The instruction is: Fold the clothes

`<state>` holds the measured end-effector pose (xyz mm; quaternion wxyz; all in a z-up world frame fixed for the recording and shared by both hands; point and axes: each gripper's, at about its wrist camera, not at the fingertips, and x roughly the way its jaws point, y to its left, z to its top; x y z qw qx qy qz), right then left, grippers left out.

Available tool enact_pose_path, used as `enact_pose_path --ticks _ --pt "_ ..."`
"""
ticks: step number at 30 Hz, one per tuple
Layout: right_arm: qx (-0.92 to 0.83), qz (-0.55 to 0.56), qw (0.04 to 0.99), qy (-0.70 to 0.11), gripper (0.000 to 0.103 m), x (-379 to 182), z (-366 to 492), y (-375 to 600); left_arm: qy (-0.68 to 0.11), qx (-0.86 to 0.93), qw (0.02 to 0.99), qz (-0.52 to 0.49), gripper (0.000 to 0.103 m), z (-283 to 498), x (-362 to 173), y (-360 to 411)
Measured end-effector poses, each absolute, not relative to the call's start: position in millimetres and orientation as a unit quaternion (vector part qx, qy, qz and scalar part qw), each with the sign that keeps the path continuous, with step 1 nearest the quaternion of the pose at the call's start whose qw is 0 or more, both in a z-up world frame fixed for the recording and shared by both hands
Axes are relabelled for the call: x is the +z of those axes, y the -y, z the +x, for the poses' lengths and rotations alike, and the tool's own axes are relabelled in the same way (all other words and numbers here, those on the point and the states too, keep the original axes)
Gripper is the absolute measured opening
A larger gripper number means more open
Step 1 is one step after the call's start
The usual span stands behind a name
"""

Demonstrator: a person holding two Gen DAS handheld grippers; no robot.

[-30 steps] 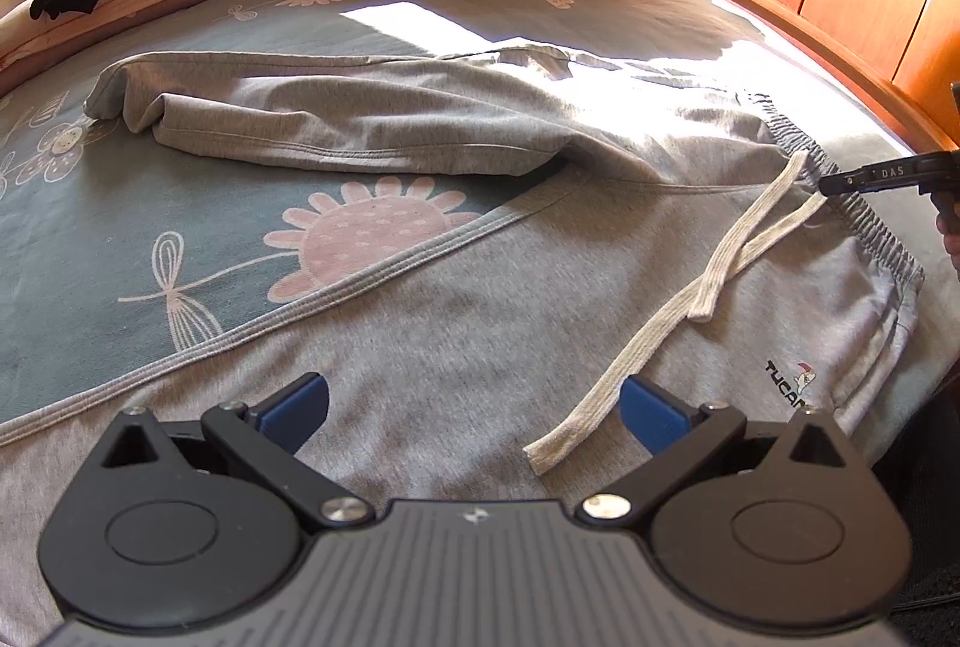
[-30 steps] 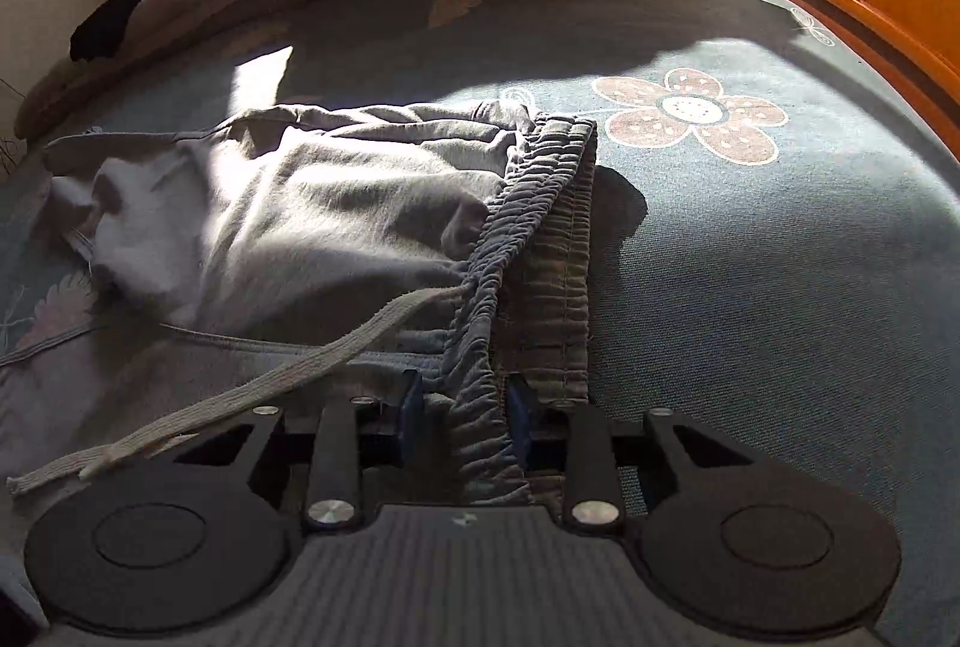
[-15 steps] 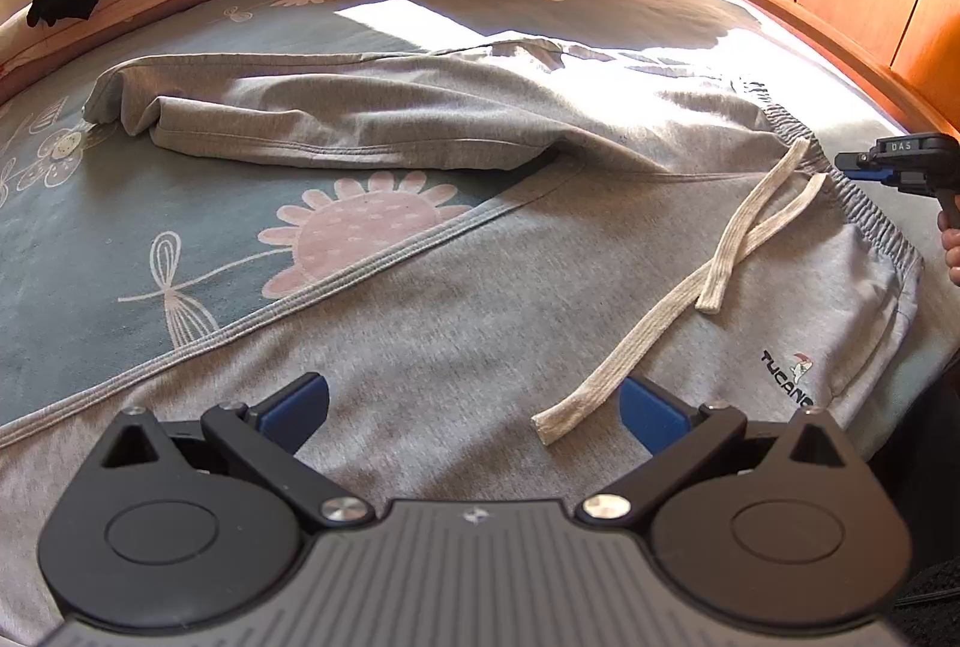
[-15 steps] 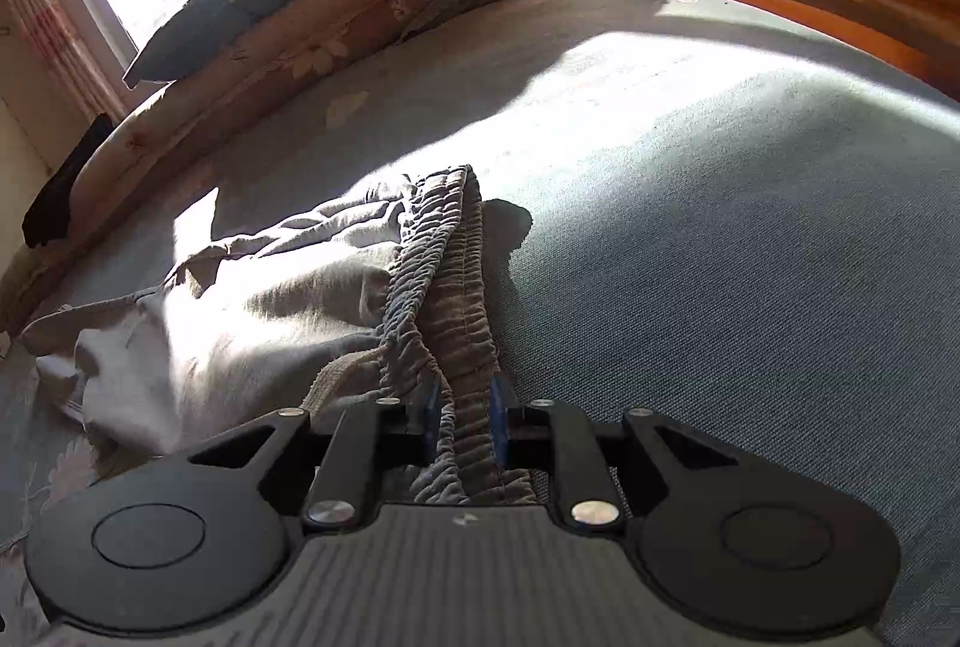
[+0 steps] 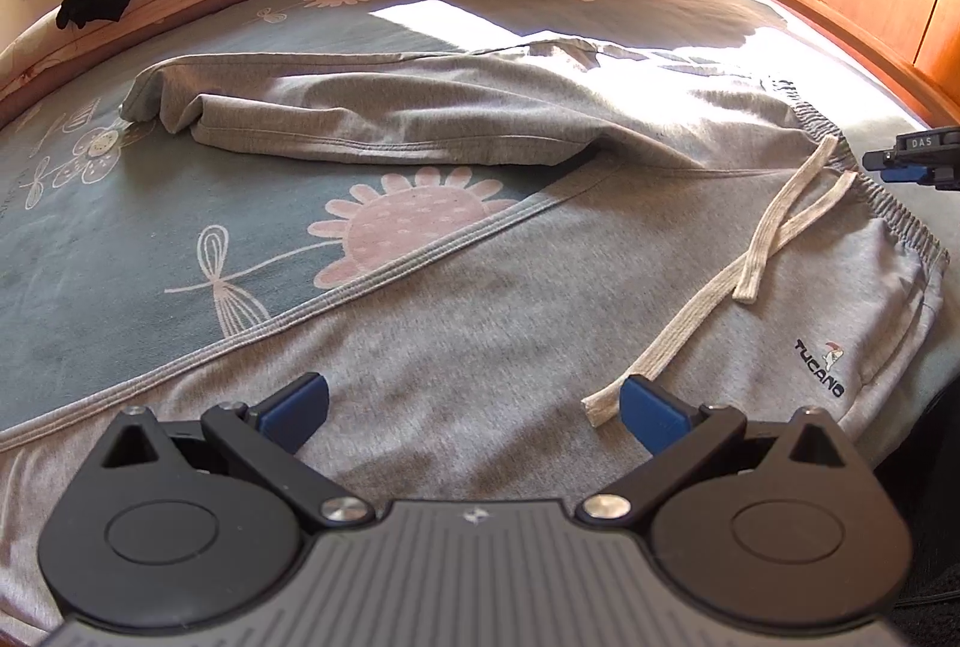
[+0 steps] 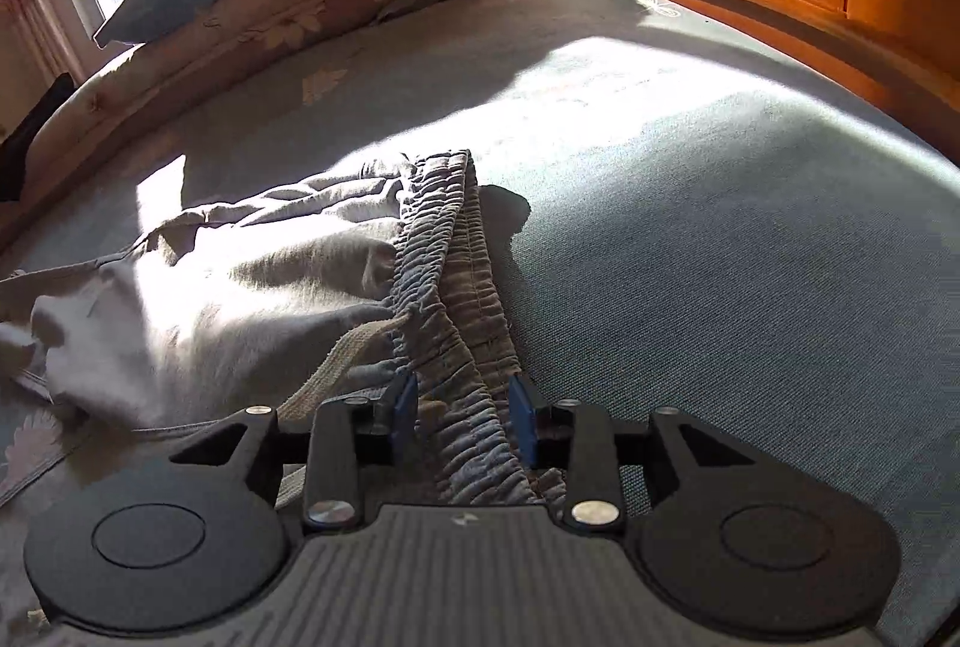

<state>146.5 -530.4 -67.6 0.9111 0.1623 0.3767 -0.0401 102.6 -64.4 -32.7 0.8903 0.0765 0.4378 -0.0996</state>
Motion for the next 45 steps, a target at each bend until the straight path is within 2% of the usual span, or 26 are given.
enact_pose_path --ticks 4,8,12,14,16,17,18,29,35,40,45 --pt "0.033 0.178 0.906 -0.382 0.049 -58 122 504 -0.433 -0.094 0.895 0.06 0.102 96 -30 54" --pt "0.031 0.2 0.876 -0.438 0.05 -91 107 492 -0.432 -0.104 0.894 0.064 0.102 87 -31 54" --pt "0.0 0.229 0.868 -0.441 0.037 -103 85 505 -0.428 -0.102 0.896 0.06 0.102 80 -28 49" --pt "-0.033 0.223 0.867 -0.444 0.037 -97 79 511 -0.426 -0.1 0.897 0.056 0.102 78 -27 45" --pt "-0.04 0.221 0.87 -0.439 0.041 -89 75 510 -0.424 -0.097 0.899 0.054 0.102 77 -26 43" --pt "-0.034 0.219 0.873 -0.435 0.052 -85 73 506 -0.424 -0.096 0.899 0.055 0.102 77 -25 43" --pt "-0.024 0.214 0.877 -0.43 0.058 -82 72 500 -0.424 -0.095 0.899 0.055 0.102 76 -25 43" --pt "0.0 0.21 0.868 -0.451 0.062 -94 54 471 -0.411 -0.089 0.905 0.066 0.102 57 -17 39" --pt "0.057 0.193 0.883 -0.425 0.072 -75 50 440 -0.412 -0.076 0.906 0.061 0.102 47 -17 32" --pt "0.089 0.183 0.868 -0.453 0.073 -92 61 406 -0.398 -0.09 0.91 0.072 0.102 32 -9 35" --pt "0.082 0.18 0.87 -0.452 0.078 -95 45 404 -0.396 -0.088 0.912 0.065 0.102 27 -10 25"
